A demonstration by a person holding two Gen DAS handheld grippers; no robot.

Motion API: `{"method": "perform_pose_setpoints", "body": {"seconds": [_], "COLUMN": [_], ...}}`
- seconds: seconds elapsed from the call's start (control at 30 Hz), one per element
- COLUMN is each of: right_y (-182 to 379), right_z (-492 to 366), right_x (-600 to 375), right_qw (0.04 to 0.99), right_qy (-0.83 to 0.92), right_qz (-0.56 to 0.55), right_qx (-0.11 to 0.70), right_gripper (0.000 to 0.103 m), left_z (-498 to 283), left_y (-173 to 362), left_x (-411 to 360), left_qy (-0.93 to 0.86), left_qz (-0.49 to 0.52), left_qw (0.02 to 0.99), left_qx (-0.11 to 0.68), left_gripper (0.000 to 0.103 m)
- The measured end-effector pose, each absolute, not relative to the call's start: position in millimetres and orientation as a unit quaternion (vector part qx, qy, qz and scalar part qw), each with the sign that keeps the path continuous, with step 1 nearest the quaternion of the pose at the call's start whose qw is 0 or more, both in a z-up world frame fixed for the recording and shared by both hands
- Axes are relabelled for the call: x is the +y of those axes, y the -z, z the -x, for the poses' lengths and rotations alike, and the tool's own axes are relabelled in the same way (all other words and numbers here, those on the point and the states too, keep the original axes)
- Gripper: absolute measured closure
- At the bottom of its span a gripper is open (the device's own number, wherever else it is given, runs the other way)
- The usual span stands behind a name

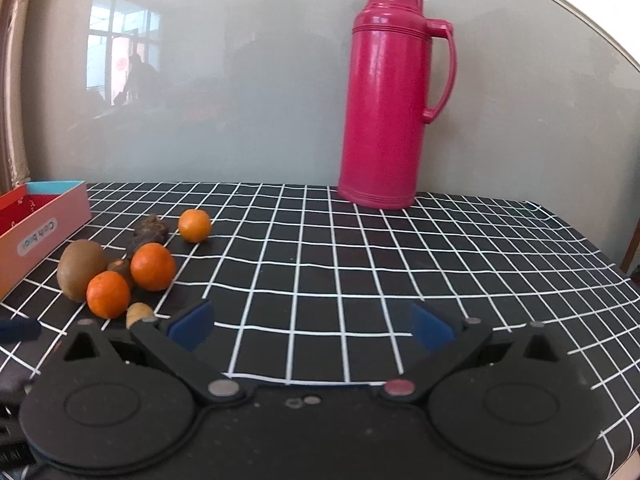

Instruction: Organize fruits

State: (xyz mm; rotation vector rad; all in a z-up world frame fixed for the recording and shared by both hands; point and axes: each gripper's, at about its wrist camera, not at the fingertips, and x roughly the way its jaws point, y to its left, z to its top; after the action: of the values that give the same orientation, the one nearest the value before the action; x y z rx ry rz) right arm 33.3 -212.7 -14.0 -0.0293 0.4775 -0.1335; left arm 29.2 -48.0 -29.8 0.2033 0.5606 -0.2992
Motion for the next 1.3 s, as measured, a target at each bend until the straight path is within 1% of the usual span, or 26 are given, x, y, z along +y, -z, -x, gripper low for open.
{"method": "perform_pose_setpoints", "body": {"seconds": [0.03,0.07,0.1,0.13,0.17,0.23,0.27,0.3,0.57,0.6,0.67,0.7,0.73,0.77,0.9,0.93,0.97,1.0,1.03,1.1,1.3], "right_y": [13.5,13.1,12.9,12.5,12.4,12.0,12.0,11.9,12.5,12.7,12.8,12.7,12.7,12.7,12.9,12.7,12.6,12.5,12.5,12.5,12.5], "right_z": [-32.8,-32.1,-31.8,-32.2,-32.1,-31.8,-31.5,-31.5,-31.1,-30.9,-31.1,-31.3,-31.6,-31.7,-31.4,-31.3,-31.2,-31.1,-31.2,-31.3,-31.5], "right_x": [-213.5,-214.0,-214.0,-213.6,-213.4,-212.7,-212.5,-212.2,-216.3,-216.4,-216.5,-216.7,-216.9,-216.6,-216.2,-216.8,-217.7,-218.9,-219.5,-220.7,-217.3], "right_qw": [0.97,0.97,0.97,0.97,0.971,0.971,0.971,0.971,0.97,0.97,0.97,0.97,0.97,0.97,0.97,0.97,0.97,0.97,0.97,0.97,0.97], "right_qy": [0.066,0.066,0.066,0.065,0.065,0.063,0.063,0.064,0.069,0.069,0.07,0.069,0.069,0.069,0.067,0.067,0.068,0.068,0.069,0.07,0.066], "right_qz": [0.012,0.011,0.011,0.01,0.009,0.008,0.01,0.011,0.009,0.01,0.011,0.01,0.009,0.009,0.013,0.013,0.011,0.009,0.007,0.005,0.009], "right_qx": [0.235,0.233,0.232,0.232,0.232,0.231,0.231,0.231,0.233,0.233,0.233,0.233,0.233,0.234,0.234,0.233,0.233,0.233,0.233,0.233,0.232], "right_gripper": [0.0,0.0,0.0,0.0,0.0,0.0,0.0,0.0,0.0,0.0,0.0,0.0,0.0,0.0,0.0,0.0,0.0,0.0,0.0,0.0,0.0], "left_z": [-30.4,-33.3,-37.2,-38.5,-38.9,-40.8,-42.6,-43.0,-52.2,-51.7,-52.1,-52.0,-51.5,-51.0,-54.4,-57.0,-58.1,-58.0,-58.0,-56.1,-48.2], "left_y": [31.6,33.1,36.2,38.0,37.7,39.0,40.1,40.1,43.7,43.6,45.0,45.2,44.8,43.9,45.4,47.4,48.8,48.2,47.5,46.7,45.2], "left_x": [-48.4,-49.8,-51.4,-51.4,-51.1,-52.7,-53.7,-54.0,-49.9,-49.4,-50.9,-51.1,-51.1,-52.2,-59.2,-59.5,-61.3,-62.2,-62.2,-62.6,-53.1], "left_qy": [0.144,0.141,0.136,0.132,0.129,0.124,0.123,0.121,0.117,0.118,0.119,0.118,0.121,0.121,0.112,0.113,0.108,0.109,0.109,0.108,0.108], "left_qz": [-0.097,-0.098,-0.1,-0.098,-0.093,-0.092,-0.088,-0.085,-0.044,-0.038,-0.039,-0.035,-0.029,-0.027,-0.041,-0.038,-0.046,-0.05,-0.05,-0.058,-0.052], "left_qw": [0.945,0.944,0.942,0.943,0.944,0.946,0.947,0.947,0.949,0.949,0.95,0.951,0.951,0.953,0.954,0.951,0.951,0.951,0.951,0.951,0.952], "left_qx": [0.278,0.282,0.289,0.291,0.288,0.285,0.284,0.284,0.289,0.288,0.286,0.284,0.282,0.276,0.276,0.284,0.286,0.285,0.285,0.284,0.281], "left_gripper": [0.043,0.046,0.06,0.065,0.066,0.074,0.076,0.081,0.082,0.081,0.065,0.047,0.034,0.032,0.033,0.039,0.044,0.061,0.072,0.076,0.076]}}
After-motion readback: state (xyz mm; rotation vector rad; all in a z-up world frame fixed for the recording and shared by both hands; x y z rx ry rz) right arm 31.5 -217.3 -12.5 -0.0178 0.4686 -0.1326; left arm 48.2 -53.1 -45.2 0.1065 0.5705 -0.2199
